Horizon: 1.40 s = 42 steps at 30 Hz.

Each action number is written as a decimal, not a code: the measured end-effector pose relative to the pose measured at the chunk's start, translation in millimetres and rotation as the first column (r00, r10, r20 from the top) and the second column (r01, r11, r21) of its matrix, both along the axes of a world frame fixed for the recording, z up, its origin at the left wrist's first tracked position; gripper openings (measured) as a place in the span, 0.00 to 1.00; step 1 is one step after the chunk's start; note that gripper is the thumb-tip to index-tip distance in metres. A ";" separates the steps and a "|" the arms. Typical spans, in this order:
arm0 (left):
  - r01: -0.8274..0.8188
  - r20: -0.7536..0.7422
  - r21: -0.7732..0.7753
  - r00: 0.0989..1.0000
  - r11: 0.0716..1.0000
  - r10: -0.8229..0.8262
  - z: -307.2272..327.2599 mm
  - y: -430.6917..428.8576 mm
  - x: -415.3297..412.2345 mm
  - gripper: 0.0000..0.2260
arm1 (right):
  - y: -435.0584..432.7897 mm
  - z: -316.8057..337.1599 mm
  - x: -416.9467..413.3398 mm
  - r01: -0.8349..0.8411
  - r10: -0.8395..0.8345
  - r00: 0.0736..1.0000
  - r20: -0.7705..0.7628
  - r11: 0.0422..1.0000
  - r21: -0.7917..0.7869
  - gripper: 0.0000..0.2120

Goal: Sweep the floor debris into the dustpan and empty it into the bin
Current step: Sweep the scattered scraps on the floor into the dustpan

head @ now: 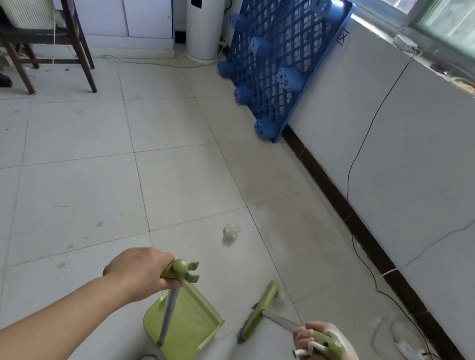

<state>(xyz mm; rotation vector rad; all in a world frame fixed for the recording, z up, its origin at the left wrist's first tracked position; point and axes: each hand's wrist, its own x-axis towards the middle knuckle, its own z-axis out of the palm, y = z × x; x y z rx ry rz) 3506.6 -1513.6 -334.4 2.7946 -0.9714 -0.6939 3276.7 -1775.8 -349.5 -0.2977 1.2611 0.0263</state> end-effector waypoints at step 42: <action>0.367 -0.029 0.066 0.930 0.928 -0.366 -31.9 -113.6 185.6 0.20 | -92.5 -67.3 116.7 0.425 -0.466 0.880 0.091 0.859 0.286 0.09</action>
